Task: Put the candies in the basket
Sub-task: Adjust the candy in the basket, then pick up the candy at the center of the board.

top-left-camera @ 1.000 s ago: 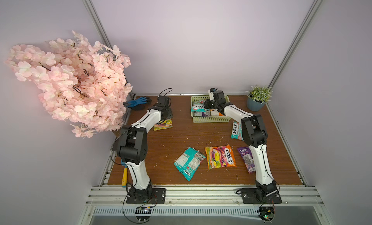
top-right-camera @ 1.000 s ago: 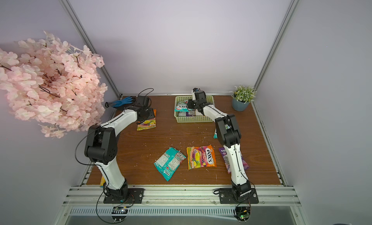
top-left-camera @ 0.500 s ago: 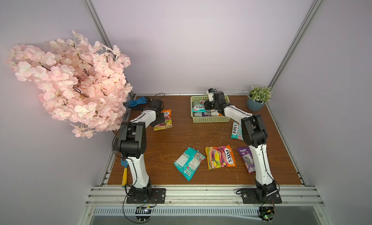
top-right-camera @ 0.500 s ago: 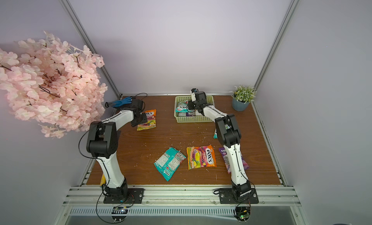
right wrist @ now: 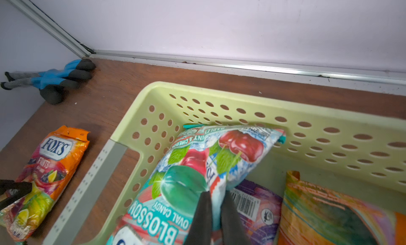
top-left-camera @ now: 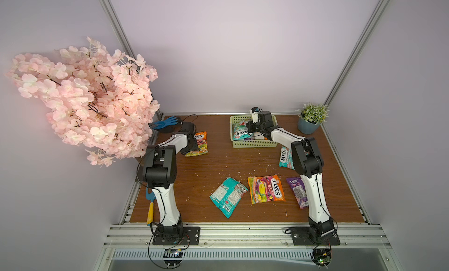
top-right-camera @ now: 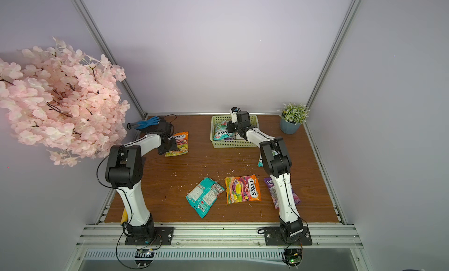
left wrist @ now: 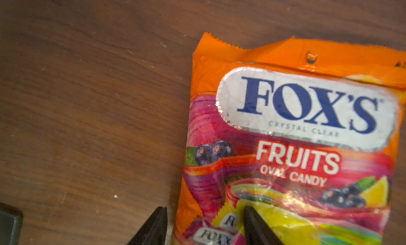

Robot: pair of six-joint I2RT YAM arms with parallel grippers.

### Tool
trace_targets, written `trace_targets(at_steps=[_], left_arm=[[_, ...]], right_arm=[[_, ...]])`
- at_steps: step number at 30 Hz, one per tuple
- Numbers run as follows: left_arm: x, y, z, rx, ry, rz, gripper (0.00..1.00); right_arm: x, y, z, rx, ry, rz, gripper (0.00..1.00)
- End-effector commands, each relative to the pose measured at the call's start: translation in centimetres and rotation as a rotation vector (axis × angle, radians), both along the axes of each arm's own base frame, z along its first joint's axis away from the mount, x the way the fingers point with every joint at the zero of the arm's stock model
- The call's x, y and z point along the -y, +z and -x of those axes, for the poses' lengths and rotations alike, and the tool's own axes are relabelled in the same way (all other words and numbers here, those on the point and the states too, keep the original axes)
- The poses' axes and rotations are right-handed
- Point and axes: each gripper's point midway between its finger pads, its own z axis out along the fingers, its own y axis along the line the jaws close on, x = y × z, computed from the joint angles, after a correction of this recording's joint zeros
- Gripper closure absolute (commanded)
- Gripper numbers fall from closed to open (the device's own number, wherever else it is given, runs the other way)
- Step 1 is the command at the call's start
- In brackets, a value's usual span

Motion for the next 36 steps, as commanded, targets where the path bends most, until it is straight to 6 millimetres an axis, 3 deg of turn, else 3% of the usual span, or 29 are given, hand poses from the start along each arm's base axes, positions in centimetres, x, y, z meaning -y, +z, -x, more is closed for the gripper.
trace_targets(at_steps=[1,3,5,8,11,18,25,30,36], left_arm=[[0.3,-2.2,0.8,-0.05,-0.021,0.042,0.42],[0.5,-1.9,0.7,-0.04,-0.026,0.049,0.44],[0.6,-1.2,0.5,-0.024,-0.04,0.053,0.46],[0.6,-0.7,0.3,-0.02,-0.051,0.046,0.48],[0.6,-0.9,0.5,-0.025,-0.055,0.043,0.51],[0.9,-2.1,1.2,-0.056,-0.071,0.053,0.64],[2.0,-1.3,1.0,-0.034,-0.115,0.095,0.99],[3.5,2.3,0.3,0.048,-0.133,0.165,1.0],[5.2,8.9,-1.0,0.196,-0.126,0.27,1.0]], right_arm=[[-1.2,1.7,0.0,0.016,0.029,-0.101,0.85],[-0.4,2.5,-0.2,0.01,0.014,-0.093,0.66],[1.3,5.0,-0.3,0.03,-0.034,-0.101,0.49],[2.9,9.1,0.5,0.058,-0.065,-0.141,0.36],[3.5,11.0,1.9,0.055,-0.072,-0.13,0.28],[4.1,11.7,5.2,0.004,-0.087,-0.105,0.18],[2.5,12.1,8.8,0.024,-0.066,-0.104,0.16],[0.7,12.2,10.9,0.007,-0.045,-0.107,0.16],[-0.7,14.6,13.0,0.033,-0.035,-0.141,0.17]])
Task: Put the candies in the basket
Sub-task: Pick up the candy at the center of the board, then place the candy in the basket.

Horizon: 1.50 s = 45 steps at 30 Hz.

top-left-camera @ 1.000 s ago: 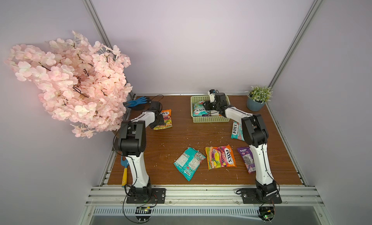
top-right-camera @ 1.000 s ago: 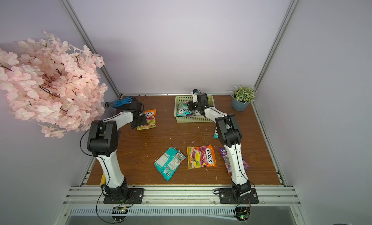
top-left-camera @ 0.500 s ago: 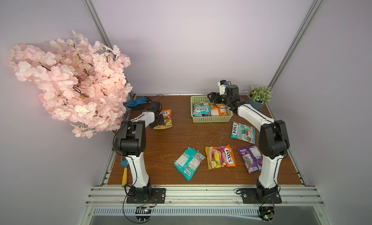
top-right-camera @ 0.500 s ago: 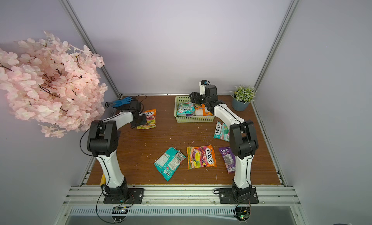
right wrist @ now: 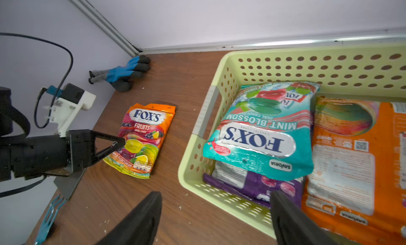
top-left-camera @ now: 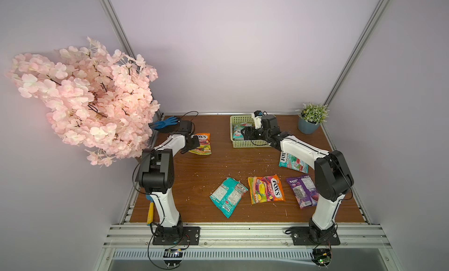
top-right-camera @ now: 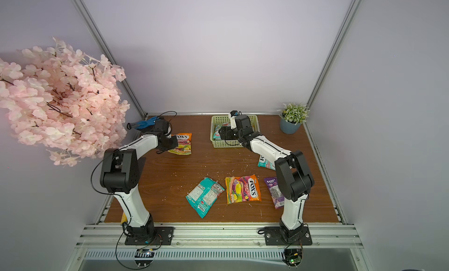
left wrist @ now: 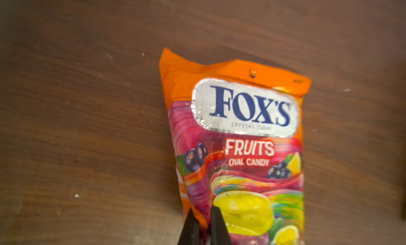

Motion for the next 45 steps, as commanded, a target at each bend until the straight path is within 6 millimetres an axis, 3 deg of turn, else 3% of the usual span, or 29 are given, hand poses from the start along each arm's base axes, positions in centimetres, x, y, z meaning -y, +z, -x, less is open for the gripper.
trace_targets(at_steps=[1,6,12,13,14,17,22,27,33,45], left_arm=[[1.9,5.7,-1.0,0.116,-0.007,0.109,1.0],[3.9,10.8,-1.4,0.218,-0.017,0.175,1.0],[8.0,16.8,-2.4,0.354,-0.067,0.285,1.0],[8.8,17.1,-2.5,0.361,-0.074,0.302,1.0],[9.8,19.2,-3.0,0.408,-0.09,0.328,1.0],[12.5,21.2,-3.6,0.461,-0.131,0.383,1.0],[16.8,22.7,-4.4,0.52,-0.162,0.457,1.0],[21.4,21.6,-5.4,0.512,-0.204,0.511,1.0],[25.4,17.9,-7.0,0.469,-0.227,0.535,1.0],[25.5,6.6,-8.3,0.299,-0.172,0.45,0.95]], right_arm=[[0.4,5.7,0.7,0.098,-0.042,-0.065,0.17],[1.7,6.7,2.0,0.117,-0.082,-0.087,0.18],[5.1,8.6,2.9,0.182,-0.214,-0.065,0.17],[5.6,8.7,3.0,0.189,-0.23,-0.064,0.17],[6.1,9.0,3.2,0.197,-0.243,-0.063,0.17],[7.2,9.1,3.5,0.207,-0.283,-0.057,0.17],[9.2,9.1,3.9,0.224,-0.356,-0.05,0.17],[10.2,8.9,4.2,0.23,-0.371,-0.033,0.16],[11.2,8.5,4.3,0.229,-0.39,-0.002,0.17],[11.8,7.4,4.9,0.21,-0.387,0.038,0.17]])
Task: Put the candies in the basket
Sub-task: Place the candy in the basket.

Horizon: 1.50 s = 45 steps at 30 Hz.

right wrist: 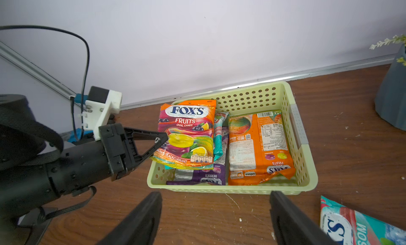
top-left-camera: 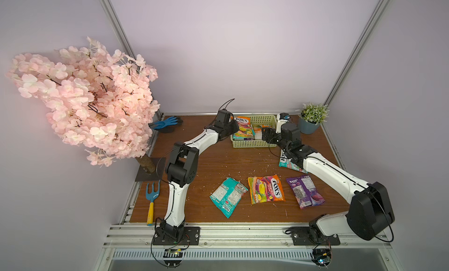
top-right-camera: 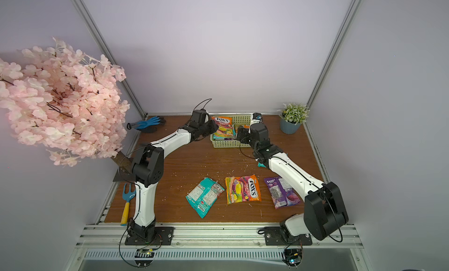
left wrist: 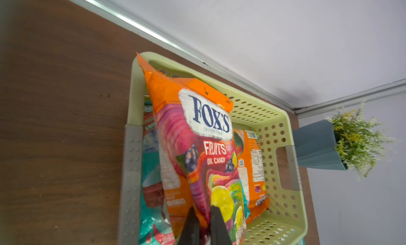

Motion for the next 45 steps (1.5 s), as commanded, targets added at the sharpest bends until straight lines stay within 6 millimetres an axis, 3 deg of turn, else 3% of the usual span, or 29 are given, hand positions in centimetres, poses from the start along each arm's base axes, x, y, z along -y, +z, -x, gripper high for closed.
trace_targets(at_steps=[1,4,9,20,24,29,34,39,45], left_arm=[[-0.2,0.0,-0.8,0.033,0.024,-0.004,0.94],[-0.4,-1.3,-0.6,0.014,0.028,-0.016,0.9],[-0.9,-2.1,-0.5,-0.005,0.041,-0.043,0.66],[-2.1,2.1,0.2,0.064,0.068,-0.04,0.61],[-1.5,2.3,0.6,0.05,0.036,-0.018,0.59],[-1.5,0.6,1.1,0.005,0.021,-0.035,0.59],[-0.8,-0.6,1.4,-0.021,-0.023,-0.02,0.73],[-1.8,-2.8,2.0,-0.075,0.002,-0.083,0.83],[-1.9,-1.9,1.9,-0.072,0.013,-0.084,0.89]], right_arm=[[0.8,1.9,0.1,0.05,-0.023,0.002,0.17],[0.8,2.1,0.1,0.053,-0.023,0.002,0.17],[0.9,1.7,0.2,0.044,-0.025,0.011,0.17],[0.4,0.6,0.5,0.008,0.003,0.012,0.17],[0.3,0.3,0.5,-0.002,0.008,0.007,0.17],[0.2,0.1,0.4,-0.008,0.01,0.007,0.17],[0.1,-0.5,0.4,-0.022,0.012,0.007,0.17],[-0.1,-0.7,0.2,-0.027,0.017,0.008,0.17],[-0.3,-0.7,0.2,-0.032,0.024,0.005,0.17]])
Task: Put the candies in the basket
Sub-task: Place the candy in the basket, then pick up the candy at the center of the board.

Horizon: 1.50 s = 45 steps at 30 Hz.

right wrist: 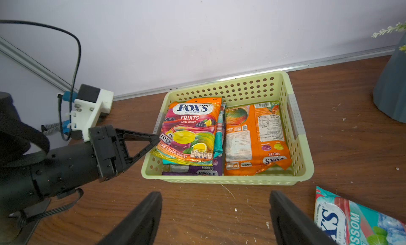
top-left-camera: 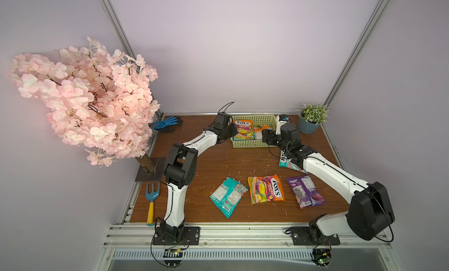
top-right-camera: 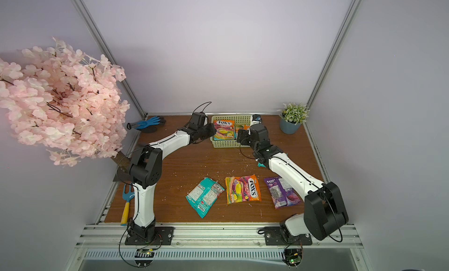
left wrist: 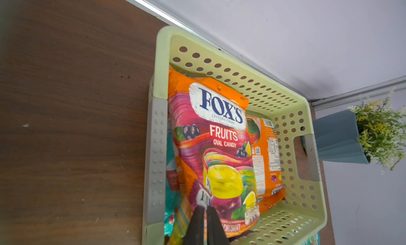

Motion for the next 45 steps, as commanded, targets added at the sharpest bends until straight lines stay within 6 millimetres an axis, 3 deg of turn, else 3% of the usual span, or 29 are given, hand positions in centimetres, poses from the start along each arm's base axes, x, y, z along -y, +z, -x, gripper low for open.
trace_targets(at_steps=[1,4,7,10,12,16,20,23,29,32,35,45], left_arm=[[-0.7,-0.8,0.2,-0.043,0.009,-0.032,0.89],[-0.5,0.6,0.4,-0.044,0.005,-0.003,0.8],[-0.3,3.7,0.8,0.003,-0.018,0.029,0.7],[-0.6,7.3,1.9,0.055,-0.048,0.025,0.62],[-1.1,9.0,3.3,0.078,-0.075,0.002,0.59],[-2.9,9.9,7.1,0.081,-0.122,-0.071,0.56],[-5.1,7.2,12.6,0.016,-0.196,-0.167,0.57],[-7.0,5.4,16.4,-0.019,-0.226,-0.231,0.62],[-8.7,1.3,23.9,-0.139,-0.31,-0.246,0.68],[-9.1,-0.9,26.5,-0.195,-0.318,-0.246,0.68],[-9.4,-3.4,28.1,-0.253,-0.324,-0.25,0.68],[-9.6,-7.5,29.5,-0.336,-0.315,-0.248,0.75]], right_arm=[[-0.2,0.2,-0.1,-0.002,0.01,-0.013,0.17],[-0.2,0.3,0.1,-0.016,0.016,-0.01,0.17],[-0.6,0.1,0.9,-0.06,0.047,-0.013,0.17],[-1.3,-1.3,2.5,-0.161,0.107,-0.017,0.17],[-1.9,-2.6,4.0,-0.231,0.147,-0.014,0.18],[-2.7,-5.7,7.9,-0.361,0.154,-0.035,0.19],[-3.4,-9.6,12.8,-0.532,0.041,-0.149,0.18],[-5.1,-12.1,16.5,-0.65,0.025,-0.263,0.19],[-8.9,-13.6,21.7,-0.747,0.033,-0.381,0.19],[-10.8,-14.7,23.7,-0.797,0.051,-0.46,0.2],[-12.0,-15.3,24.3,-0.811,0.062,-0.507,0.21],[-15.5,-17.6,25.6,-0.9,0.132,-0.517,0.27]])
